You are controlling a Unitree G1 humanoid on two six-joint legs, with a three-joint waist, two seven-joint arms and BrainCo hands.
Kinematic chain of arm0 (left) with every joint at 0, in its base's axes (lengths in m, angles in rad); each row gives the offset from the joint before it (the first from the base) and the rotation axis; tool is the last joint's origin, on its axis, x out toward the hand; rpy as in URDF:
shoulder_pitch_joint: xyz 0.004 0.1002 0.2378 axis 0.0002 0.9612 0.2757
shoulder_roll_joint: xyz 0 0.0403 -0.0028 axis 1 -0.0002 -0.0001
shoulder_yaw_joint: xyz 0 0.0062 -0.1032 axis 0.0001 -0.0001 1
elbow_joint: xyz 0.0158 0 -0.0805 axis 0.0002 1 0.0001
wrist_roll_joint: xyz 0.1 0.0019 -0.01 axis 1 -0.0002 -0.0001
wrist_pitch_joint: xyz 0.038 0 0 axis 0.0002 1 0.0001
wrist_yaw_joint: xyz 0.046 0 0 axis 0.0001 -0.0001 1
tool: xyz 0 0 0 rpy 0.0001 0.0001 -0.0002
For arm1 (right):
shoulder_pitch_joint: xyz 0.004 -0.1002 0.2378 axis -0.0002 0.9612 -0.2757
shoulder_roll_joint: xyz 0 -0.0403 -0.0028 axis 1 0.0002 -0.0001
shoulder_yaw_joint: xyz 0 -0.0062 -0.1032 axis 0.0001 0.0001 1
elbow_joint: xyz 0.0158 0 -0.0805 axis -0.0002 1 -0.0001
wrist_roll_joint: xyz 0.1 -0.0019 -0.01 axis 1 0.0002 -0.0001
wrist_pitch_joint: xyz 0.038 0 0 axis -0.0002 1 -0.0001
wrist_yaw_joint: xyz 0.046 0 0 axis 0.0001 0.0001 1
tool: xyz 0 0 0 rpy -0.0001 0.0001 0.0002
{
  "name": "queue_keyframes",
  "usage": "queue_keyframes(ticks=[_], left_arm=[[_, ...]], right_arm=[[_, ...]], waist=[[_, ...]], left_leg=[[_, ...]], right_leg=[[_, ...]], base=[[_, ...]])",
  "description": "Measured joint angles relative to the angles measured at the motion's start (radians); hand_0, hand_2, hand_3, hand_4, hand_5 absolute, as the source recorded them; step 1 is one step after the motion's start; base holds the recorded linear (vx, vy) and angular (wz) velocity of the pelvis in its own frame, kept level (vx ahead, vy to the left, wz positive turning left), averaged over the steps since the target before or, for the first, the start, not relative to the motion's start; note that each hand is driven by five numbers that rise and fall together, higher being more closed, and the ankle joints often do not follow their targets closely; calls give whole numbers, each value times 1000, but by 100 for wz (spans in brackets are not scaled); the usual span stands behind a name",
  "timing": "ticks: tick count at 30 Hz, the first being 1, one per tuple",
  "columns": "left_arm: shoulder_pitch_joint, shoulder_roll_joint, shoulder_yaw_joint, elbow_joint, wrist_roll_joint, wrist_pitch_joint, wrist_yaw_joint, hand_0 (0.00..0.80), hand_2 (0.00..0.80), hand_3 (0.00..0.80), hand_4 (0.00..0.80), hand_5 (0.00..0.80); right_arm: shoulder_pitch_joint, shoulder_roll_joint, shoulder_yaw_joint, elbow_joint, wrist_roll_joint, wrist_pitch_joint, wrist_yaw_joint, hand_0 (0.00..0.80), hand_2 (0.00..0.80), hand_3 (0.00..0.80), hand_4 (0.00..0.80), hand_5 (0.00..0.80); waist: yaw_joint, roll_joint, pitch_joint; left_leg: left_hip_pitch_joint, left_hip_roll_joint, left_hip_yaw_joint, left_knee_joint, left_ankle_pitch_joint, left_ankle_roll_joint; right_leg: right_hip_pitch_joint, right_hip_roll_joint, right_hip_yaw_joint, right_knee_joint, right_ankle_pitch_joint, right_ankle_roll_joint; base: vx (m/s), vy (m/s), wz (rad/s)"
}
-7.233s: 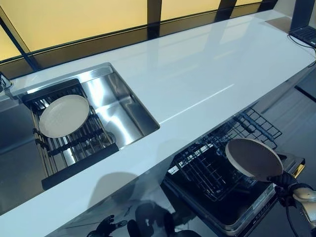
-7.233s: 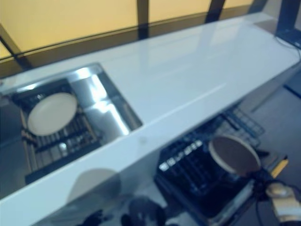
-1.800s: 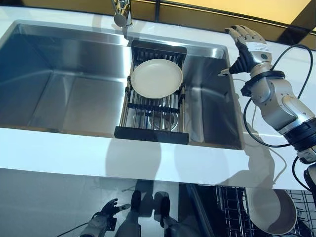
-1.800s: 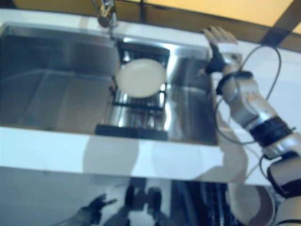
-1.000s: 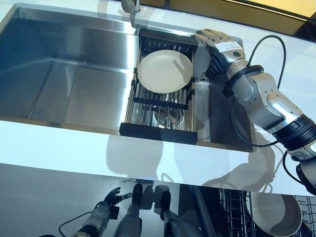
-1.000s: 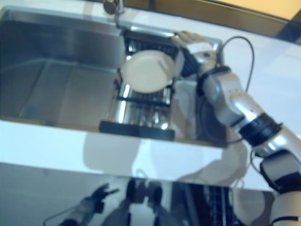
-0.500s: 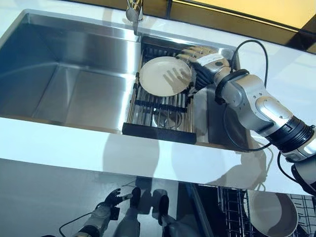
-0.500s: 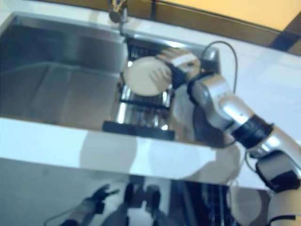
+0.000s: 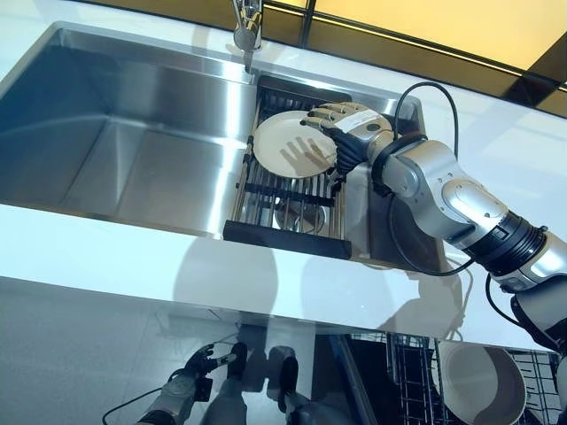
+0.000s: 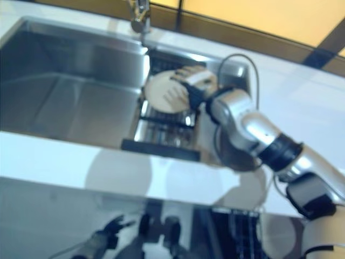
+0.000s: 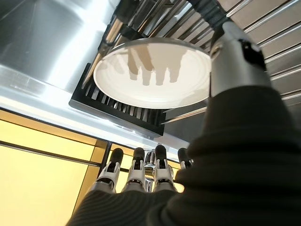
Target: Take plates into dishwasher
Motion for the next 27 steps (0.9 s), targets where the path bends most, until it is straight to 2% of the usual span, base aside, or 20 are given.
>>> queue_keyframes(ticks=[14,22,27], left_arm=[[0,-4,0,0,-1,-1,0,0,0,0,0,0],[-3,-7,-1,0,-3,-1,0,0,0,0,0,0],[-12,-8,-1,0,-3,-1,0,0,0,0,0,0]], right_arm=[[3,15,40,20,-37,27,29,0,0,0,0,0],[9,56,43,69,-38,38,42,0,0,0,0,0],[16,72,47,111,-38,68,50,0,0,0,0,0]], waist=[[4,15,-13],[6,16,-13],[24,16,-12]], left_leg=[[-13,0,0,1,0,0],[-26,0,-6,1,0,-1],[-31,-1,-10,1,0,0]], right_leg=[[-13,0,-1,0,0,-1],[-22,0,-8,0,-1,-1],[-27,0,-12,0,-2,-3]], base=[[0,0,0],[-7,1,2],[-5,9,1]])
